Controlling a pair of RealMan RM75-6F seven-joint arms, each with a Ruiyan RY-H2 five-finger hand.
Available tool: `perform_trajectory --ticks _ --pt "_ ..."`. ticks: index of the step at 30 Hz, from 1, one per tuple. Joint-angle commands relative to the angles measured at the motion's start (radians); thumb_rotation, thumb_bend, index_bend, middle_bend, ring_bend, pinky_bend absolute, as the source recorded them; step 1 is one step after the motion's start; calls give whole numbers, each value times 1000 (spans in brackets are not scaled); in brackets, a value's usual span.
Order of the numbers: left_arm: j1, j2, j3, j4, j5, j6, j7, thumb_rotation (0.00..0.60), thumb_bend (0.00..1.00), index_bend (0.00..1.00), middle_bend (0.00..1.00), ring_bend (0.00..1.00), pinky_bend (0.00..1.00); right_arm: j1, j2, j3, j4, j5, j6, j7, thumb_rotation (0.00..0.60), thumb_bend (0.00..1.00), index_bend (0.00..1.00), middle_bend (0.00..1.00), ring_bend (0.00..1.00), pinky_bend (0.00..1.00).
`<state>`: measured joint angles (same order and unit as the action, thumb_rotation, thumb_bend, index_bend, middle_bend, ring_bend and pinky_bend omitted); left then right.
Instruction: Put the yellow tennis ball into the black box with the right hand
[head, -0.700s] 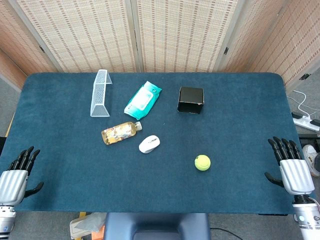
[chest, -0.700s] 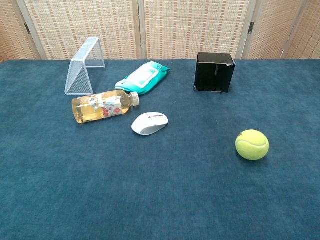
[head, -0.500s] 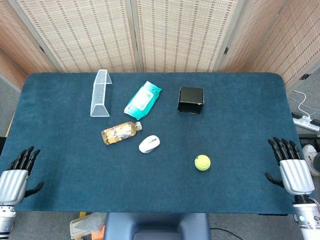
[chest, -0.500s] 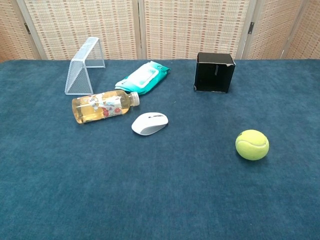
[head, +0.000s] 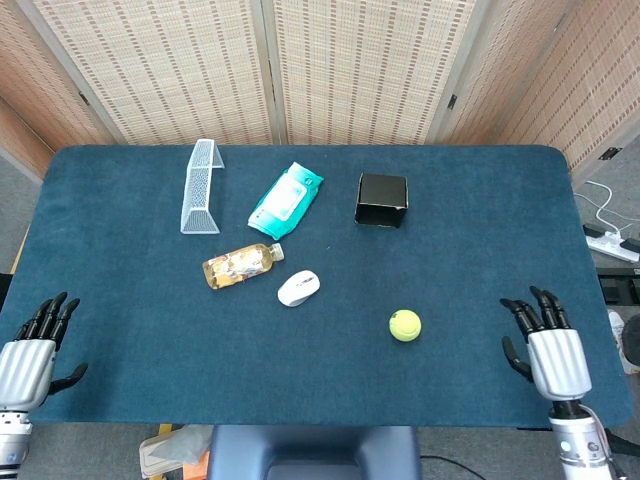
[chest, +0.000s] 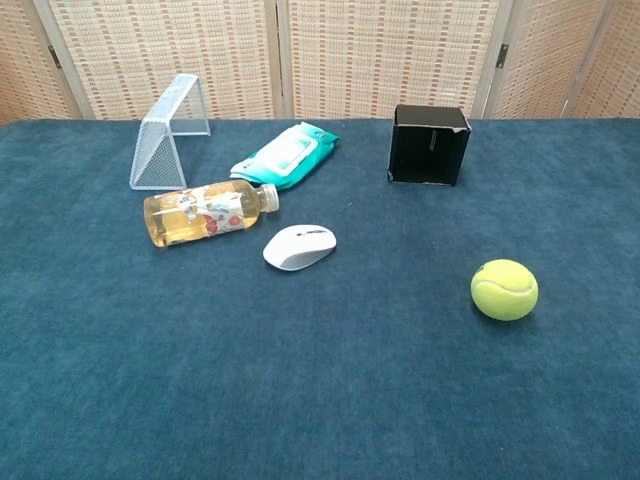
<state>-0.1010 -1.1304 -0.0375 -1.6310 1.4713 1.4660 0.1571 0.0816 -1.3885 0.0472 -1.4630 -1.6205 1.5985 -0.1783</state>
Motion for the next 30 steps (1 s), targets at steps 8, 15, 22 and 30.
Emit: perform_trajectory --ticks 8,15,22,30 --pt "0 3 1 5 4 -2 -10 600 240 59 103 46 250 11 -213 -18 56 -31 -16 -121 600 588 634 634 418 554" --pt "-2 6 4 4 8 -5 -17 600 241 59 104 46 250 24 -364 -11 151 -6 -50 -151 600 677 804 813 591 693" --pt "2 10 -8 7 -14 -3 -38 600 241 59 106 46 252 33 -481 20 250 57 -83 -141 600 689 818 862 640 714" --pt "8 6 -31 24 -55 8 -47 600 238 59 109 46 252 34 -583 15 328 80 -92 -118 600 690 821 875 651 723"
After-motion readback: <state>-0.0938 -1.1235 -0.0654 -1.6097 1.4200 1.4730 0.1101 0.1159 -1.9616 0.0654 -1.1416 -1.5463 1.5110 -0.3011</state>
